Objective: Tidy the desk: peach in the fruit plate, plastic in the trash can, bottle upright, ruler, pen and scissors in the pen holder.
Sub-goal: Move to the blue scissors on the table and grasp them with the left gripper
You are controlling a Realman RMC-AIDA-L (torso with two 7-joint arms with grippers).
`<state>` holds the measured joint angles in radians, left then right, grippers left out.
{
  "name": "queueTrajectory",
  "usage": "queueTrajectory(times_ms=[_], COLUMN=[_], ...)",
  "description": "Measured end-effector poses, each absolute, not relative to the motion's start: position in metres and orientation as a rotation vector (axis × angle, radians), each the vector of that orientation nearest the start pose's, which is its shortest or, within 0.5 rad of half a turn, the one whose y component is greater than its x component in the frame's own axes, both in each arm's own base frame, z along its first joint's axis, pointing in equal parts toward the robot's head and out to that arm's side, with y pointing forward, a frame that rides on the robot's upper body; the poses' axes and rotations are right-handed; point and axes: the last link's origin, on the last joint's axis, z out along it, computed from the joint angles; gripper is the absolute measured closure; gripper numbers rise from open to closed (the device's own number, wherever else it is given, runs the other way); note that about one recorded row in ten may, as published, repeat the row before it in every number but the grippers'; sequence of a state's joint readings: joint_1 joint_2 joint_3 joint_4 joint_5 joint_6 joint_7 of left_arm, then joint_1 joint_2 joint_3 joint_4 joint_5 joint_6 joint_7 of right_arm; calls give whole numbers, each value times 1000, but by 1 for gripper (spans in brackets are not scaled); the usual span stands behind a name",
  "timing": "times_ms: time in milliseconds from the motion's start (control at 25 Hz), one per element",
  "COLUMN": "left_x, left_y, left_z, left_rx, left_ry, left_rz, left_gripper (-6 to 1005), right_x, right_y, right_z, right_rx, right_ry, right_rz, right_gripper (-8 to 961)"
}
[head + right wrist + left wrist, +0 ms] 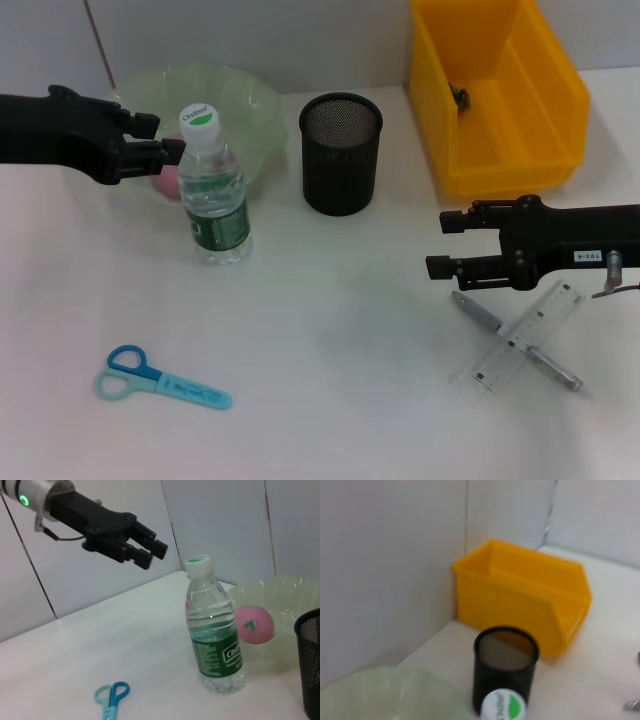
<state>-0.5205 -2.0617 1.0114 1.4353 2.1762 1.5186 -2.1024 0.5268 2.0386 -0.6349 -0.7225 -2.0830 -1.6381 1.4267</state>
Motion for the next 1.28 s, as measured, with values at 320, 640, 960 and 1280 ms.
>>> queueTrajectory(times_ms=[320, 640, 960, 1280], left_x=[-182, -191, -218, -232], left_y=[347, 332, 319, 310], left_z=[69, 53, 14, -4], left_rx=[-2722, -2832, -2878, -2841], left_ry=[-588, -566, -576, -482], left_rz=[-382, -548, -770, -887], left_gripper=[442, 123, 122, 125], right_x=[271, 270, 270, 269], right_y=[330, 330, 328, 323], right_z=[28, 31, 33, 36], right_rx=[-2758, -2761, -2777, -2806], right_ry=[612, 603, 593, 579], right_rz=[617, 618, 615, 619], right_gripper=[213, 213, 212, 212])
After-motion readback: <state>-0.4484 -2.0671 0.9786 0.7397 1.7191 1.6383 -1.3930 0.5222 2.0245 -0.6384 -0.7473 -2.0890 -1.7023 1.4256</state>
